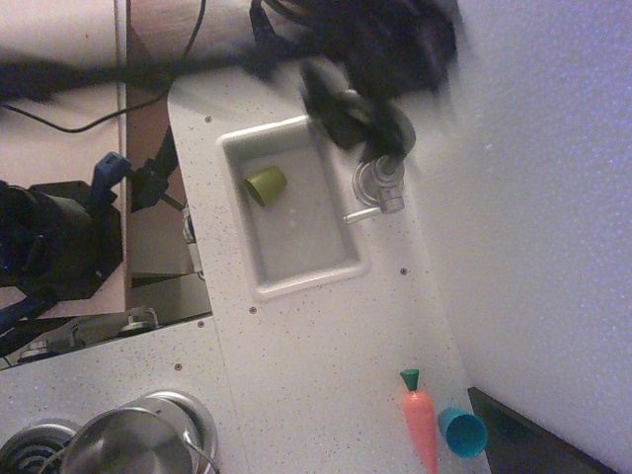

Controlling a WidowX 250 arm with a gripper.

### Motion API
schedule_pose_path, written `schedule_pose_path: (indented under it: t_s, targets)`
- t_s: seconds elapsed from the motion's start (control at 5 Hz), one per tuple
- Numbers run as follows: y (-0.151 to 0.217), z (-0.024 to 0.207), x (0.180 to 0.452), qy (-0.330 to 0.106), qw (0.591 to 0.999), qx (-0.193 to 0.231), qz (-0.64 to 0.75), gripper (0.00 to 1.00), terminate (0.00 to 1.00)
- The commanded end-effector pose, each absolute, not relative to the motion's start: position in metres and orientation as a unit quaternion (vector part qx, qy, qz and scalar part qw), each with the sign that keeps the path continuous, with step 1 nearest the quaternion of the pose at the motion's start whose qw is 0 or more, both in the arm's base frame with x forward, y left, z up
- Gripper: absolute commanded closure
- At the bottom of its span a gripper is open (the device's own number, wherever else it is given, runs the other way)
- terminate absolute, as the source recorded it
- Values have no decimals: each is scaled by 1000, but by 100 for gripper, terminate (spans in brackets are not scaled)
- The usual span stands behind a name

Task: Turn faucet left

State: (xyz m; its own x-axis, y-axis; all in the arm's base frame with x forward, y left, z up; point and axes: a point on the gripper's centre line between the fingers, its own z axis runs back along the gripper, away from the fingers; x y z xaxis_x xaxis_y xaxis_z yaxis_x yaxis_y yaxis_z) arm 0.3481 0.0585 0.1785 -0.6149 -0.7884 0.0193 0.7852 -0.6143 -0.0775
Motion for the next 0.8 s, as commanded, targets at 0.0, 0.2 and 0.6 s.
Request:
schedule_pose_path:
  t_s: [0.0, 0.2, 0.6]
  targets:
    - [56, 204, 322, 38, 433, -34, -900, 0, 0]
    - [63, 194, 323, 45, 439, -59, -895, 0, 0]
    - [99, 182, 323, -60, 521, -135, -841, 0, 0]
